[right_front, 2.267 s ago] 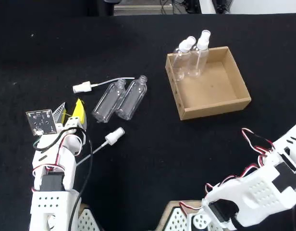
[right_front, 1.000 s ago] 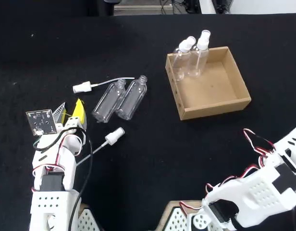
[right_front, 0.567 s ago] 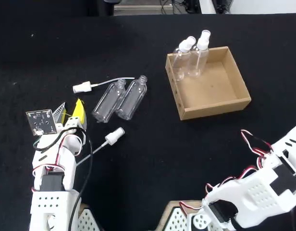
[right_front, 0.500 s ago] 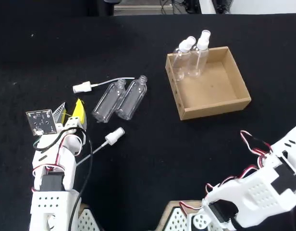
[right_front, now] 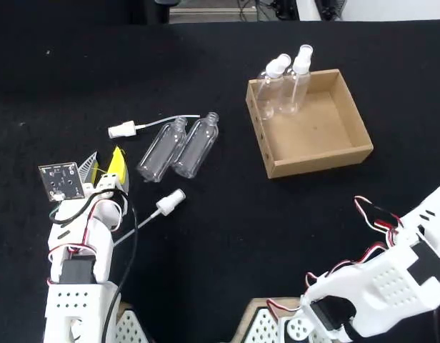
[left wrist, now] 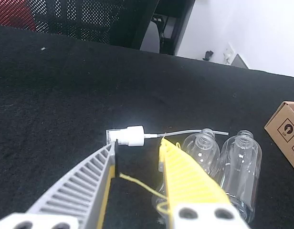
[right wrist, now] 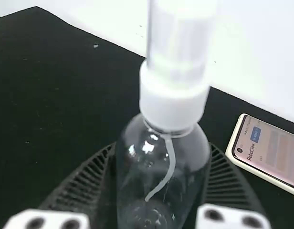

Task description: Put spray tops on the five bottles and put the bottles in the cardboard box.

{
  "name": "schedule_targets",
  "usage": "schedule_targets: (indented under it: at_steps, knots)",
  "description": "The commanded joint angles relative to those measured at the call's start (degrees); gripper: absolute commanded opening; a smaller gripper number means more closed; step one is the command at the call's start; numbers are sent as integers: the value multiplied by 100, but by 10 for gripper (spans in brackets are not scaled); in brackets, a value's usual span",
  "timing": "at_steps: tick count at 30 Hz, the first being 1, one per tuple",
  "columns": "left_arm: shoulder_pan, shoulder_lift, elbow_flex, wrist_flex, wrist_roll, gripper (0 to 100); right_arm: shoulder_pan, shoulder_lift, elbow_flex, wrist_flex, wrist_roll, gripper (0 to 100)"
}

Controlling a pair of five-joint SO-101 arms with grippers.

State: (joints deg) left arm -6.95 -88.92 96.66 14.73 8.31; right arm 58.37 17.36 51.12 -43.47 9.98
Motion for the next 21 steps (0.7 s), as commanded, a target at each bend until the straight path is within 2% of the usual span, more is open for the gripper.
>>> schedule_targets:
  at_steps: [1,2,3,4,9,15,21]
  knots:
    - [66,-26,119,18,18,148,44,-22,-180,-123,35,80]
    - [66,-26,119,18,18,148,123,-31,-207,-123,35,16]
    - [66,-26,119,18,18,148,176,-40,-233,-149,35,10]
    - [66,-26,119,18,18,148,185,-57,-242,-237,26,31]
    - [66,-26,119,18,18,148,211,-462,-171,-308,18,11]
    - [66,-26,119,18,18,148,-255,-2035,549,-229,18,11]
    - [66,-26,119,18,18,148,-1336,-3820,391,1679,-9,11]
